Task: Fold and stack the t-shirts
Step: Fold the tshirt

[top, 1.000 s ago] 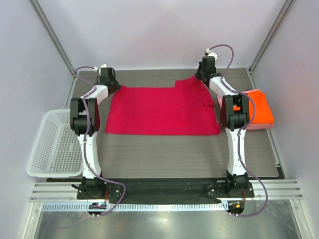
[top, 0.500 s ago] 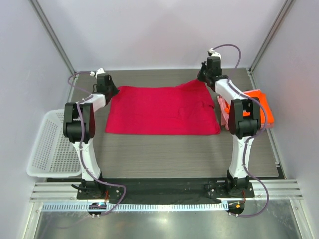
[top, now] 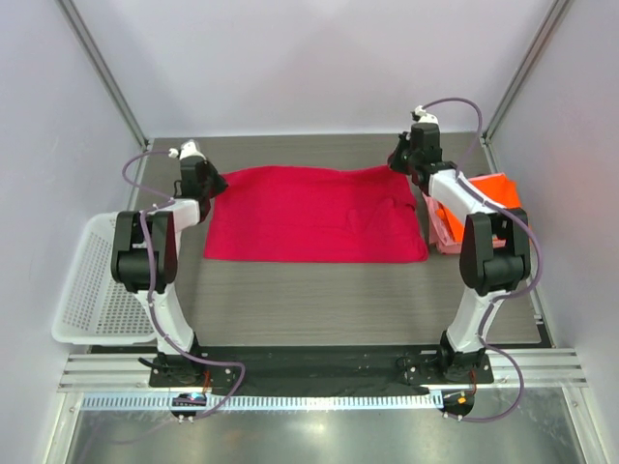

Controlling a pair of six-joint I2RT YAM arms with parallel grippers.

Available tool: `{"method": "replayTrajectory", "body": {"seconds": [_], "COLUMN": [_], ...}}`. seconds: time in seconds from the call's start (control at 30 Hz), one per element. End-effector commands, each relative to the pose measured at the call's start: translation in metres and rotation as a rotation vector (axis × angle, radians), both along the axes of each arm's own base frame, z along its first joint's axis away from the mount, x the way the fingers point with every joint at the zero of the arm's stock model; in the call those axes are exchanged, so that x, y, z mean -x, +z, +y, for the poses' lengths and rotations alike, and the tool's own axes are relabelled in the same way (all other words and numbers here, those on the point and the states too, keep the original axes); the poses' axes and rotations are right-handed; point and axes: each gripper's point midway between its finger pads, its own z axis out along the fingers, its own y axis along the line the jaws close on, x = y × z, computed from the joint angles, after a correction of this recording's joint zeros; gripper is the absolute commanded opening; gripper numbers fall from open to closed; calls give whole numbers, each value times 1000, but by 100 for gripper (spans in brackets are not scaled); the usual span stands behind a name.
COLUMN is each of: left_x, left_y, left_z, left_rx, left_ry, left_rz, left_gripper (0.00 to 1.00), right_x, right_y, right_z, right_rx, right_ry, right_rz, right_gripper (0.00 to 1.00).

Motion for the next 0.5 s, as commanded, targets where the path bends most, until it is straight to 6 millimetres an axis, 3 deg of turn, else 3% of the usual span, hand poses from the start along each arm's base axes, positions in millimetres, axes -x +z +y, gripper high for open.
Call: {"method": "replayTrajectory", "body": {"seconds": [0.0, 0.07, 0.1, 0.13, 0.3, 0.47], "left_x": [-3, 1, 2, 3, 8, 10], "left_y": [36, 38, 39, 42, 50, 51], "left_z": [4, 4, 5, 6, 6, 10], "left_rx": [0, -11, -15, -20, -34, -77], "left_ry": [-7, -11, -9, -11, -19, -23], "left_rz": [-130, -147, -153, -163, -202, -206], "left_gripper": [0, 0, 0, 0, 0, 0], "right_x": [15, 25, 31, 38, 64, 85], "right_y": [46, 42, 51, 41, 34, 45], "right_z": [5, 5, 5, 6, 3, 1], "right_rx": [-47, -51, -53, -46, 10, 20], "right_ry": [19, 15, 18, 23, -14, -24], "right_rz": [-104, -111, -131, -112, -101, -128], "right_gripper": [1, 1, 1, 1, 1, 1]}}
